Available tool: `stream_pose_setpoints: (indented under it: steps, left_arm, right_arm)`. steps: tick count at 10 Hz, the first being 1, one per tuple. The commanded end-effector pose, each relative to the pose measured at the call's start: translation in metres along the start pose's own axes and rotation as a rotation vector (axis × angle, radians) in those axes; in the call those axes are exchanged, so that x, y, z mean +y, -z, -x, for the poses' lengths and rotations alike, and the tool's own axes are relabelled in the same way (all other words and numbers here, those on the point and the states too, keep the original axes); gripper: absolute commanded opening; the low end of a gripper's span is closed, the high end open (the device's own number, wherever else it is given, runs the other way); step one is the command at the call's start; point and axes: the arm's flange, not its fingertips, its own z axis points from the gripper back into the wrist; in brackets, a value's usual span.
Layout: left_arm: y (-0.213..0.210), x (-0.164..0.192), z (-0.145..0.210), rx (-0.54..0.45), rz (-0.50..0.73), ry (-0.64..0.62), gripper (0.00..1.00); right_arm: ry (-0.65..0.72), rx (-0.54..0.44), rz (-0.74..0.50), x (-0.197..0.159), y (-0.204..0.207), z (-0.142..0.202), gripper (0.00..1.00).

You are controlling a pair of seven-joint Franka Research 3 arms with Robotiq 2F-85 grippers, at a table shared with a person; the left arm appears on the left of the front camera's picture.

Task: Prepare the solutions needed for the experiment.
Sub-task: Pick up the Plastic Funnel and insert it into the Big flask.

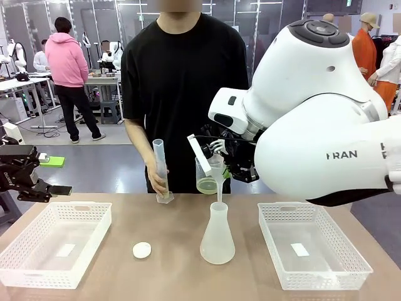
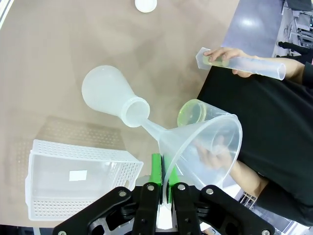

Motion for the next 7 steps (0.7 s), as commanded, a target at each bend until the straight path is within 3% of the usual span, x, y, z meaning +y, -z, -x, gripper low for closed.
stream_pose_setpoints:
  steps: [1, 7]
  left_arm:
    - [0.0, -0.002, -0.003, -0.004, 0.017, 0.007, 1.0]
    - [0.0, -0.002, -0.003, -0.004, 0.017, 0.007, 1.0]
  right_arm:
    - [0.029, -0.003, 0.008, -0.009, 0.01, 0.001, 0.05]
    - [0.064, -0.012, -0.05, -0.015, 0.035, 0.01, 0.05]
